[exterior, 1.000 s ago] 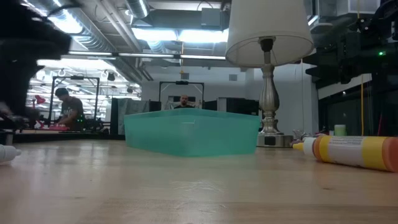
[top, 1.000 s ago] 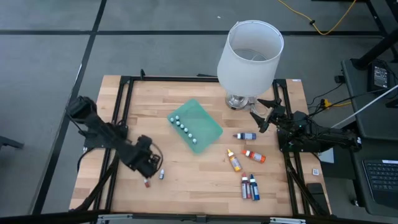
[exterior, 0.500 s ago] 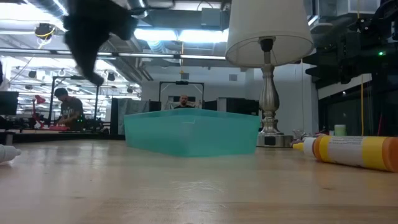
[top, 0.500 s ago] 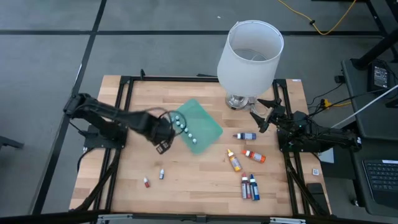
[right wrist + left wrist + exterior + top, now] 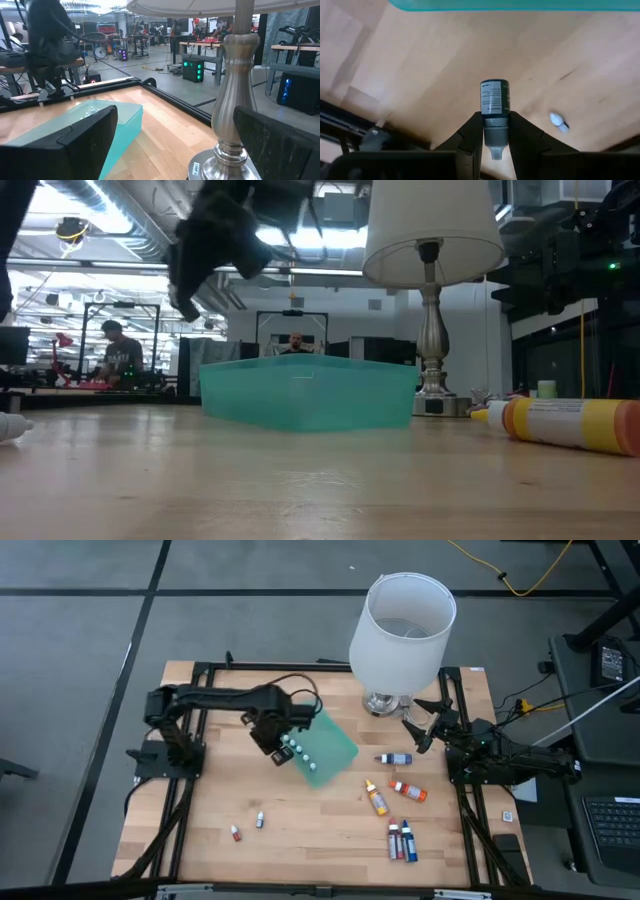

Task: Pick & Place food coloring
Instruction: Put the small green food coloring bottle into the green bin, then put the right small red food coloring bottle into the green bin

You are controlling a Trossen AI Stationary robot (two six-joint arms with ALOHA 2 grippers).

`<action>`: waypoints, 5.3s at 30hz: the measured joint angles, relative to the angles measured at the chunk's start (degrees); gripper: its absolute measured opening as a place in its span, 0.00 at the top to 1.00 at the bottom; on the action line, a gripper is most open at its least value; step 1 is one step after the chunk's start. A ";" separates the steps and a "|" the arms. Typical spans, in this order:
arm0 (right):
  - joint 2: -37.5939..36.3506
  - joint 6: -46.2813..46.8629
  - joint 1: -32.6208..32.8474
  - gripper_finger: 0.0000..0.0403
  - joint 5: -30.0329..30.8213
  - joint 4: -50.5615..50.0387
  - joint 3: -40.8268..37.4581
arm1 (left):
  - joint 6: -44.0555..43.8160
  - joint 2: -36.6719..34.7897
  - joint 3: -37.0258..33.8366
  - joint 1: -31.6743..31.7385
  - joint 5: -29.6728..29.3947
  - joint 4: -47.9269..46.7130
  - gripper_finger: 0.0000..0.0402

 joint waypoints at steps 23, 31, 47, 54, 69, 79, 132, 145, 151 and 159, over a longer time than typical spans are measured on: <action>0.00 0.00 0.00 0.02 0.00 -0.01 0.00 | -1.87 20.56 21.10 13.94 16.80 -3.98 0.83; 0.00 0.00 0.00 0.02 0.00 0.00 0.00 | -1.45 24.83 21.10 19.41 19.59 -3.96 0.83; 0.00 0.00 0.02 0.02 0.01 -0.01 0.00 | -0.32 31.92 21.10 22.75 22.36 -3.96 0.83; 0.00 0.00 0.01 0.02 0.00 -0.02 0.00 | 0.32 32.73 21.17 23.11 21.53 -3.96 0.83; 0.00 0.00 0.01 0.02 0.00 -0.01 0.00 | -0.38 32.51 22.99 23.92 19.02 -3.78 0.83; 0.00 0.00 0.02 0.02 0.01 0.00 0.00 | -4.00 32.45 26.76 25.63 22.08 -3.88 0.83; 0.00 0.00 0.01 0.02 0.00 -0.02 0.00 | -9.98 32.18 16.38 26.21 22.85 -0.15 0.75; 0.00 0.00 0.02 0.02 0.00 -0.02 0.00 | -7.34 32.08 19.85 26.04 21.46 -2.20 0.73; -0.01 0.00 0.02 0.02 0.00 -0.01 0.00 | -6.14 31.51 23.14 25.71 20.74 -3.47 0.71; 0.00 0.00 0.00 0.02 0.00 -0.02 0.00 | -0.82 26.55 24.29 23.51 16.24 -3.94 0.63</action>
